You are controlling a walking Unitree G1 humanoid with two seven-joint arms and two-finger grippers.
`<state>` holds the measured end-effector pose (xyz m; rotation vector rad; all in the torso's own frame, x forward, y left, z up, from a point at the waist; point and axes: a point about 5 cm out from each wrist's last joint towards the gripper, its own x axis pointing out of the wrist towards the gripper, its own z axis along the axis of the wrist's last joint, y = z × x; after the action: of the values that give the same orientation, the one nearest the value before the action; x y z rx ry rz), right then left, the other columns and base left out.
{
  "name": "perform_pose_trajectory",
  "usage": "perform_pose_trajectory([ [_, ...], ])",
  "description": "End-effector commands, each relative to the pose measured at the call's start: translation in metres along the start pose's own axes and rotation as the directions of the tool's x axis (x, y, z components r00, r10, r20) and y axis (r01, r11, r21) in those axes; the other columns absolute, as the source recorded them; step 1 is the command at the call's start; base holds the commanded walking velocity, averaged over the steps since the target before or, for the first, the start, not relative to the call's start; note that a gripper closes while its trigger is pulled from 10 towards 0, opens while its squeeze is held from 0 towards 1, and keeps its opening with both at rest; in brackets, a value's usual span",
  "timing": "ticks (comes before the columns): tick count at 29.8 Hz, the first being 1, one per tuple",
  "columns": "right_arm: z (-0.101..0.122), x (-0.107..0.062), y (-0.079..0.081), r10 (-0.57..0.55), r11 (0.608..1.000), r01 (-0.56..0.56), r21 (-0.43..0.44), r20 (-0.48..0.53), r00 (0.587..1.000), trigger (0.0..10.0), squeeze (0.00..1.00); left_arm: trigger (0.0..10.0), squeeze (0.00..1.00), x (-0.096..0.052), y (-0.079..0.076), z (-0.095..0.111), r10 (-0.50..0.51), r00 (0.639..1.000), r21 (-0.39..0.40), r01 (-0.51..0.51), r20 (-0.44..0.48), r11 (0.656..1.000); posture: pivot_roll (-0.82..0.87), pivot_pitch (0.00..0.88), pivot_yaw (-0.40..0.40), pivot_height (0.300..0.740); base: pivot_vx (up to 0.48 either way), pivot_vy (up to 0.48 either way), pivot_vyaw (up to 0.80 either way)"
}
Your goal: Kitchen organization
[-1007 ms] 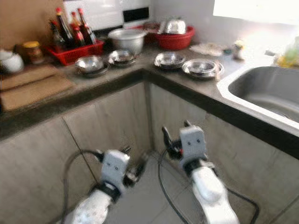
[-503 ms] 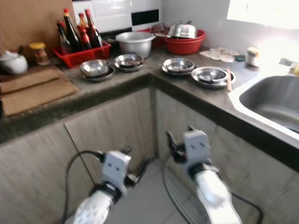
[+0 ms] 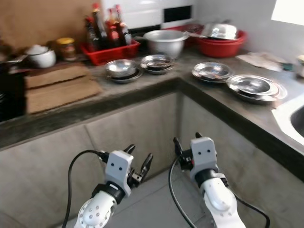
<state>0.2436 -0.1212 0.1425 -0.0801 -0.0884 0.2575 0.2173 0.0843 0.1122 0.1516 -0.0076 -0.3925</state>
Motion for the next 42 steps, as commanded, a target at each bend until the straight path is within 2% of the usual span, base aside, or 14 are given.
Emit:
perform_pose_trajectory([
  [1,0.001,0.0,-0.008,-0.023,1.0,0.023,-0.018,0.004,1.0,10.0,0.0,10.0,0.0,0.002,-0.007,0.006,-0.016,1.0,-0.009,0.016,0.023,1.0,0.09,0.0,-0.018,0.74,0.292,0.0,0.8],
  [10,0.001,0.003,-0.016,-0.052,0.999,0.052,-0.015,0.007,0.999,10.0,0.0,10.0,0.0,0.001,-0.007,0.004,-0.015,1.0,-0.014,0.015,0.02,1.0,0.09,0.0,-0.021,0.74,0.291,0.0,0.18],
  [22,0.004,0.005,-0.013,-0.029,0.999,0.03,-0.035,0.028,0.999,10.0,0.0,10.0,0.0,0.002,-0.007,0.004,-0.019,1.0,-0.011,0.02,0.021,1.0,0.09,0.0,-0.02,0.74,0.291,0.0,0.0],
  [34,0.007,0.012,-0.014,-0.034,0.998,0.036,-0.052,0.037,0.999,10.0,0.0,10.0,0.0,0.002,-0.007,0.003,-0.023,1.0,-0.01,0.023,0.021,1.0,0.1,0.0,-0.023,0.74,0.295,0.0,0.73],
  [42,0.01,0.017,-0.019,-0.05,0.998,0.053,-0.042,0.056,0.997,10.0,0.0,10.0,0.0,0.003,-0.007,0.004,-0.021,1.0,-0.009,0.021,0.022,1.0,0.1,0.0,-0.024,0.74,0.297,0.0,0.0],
])
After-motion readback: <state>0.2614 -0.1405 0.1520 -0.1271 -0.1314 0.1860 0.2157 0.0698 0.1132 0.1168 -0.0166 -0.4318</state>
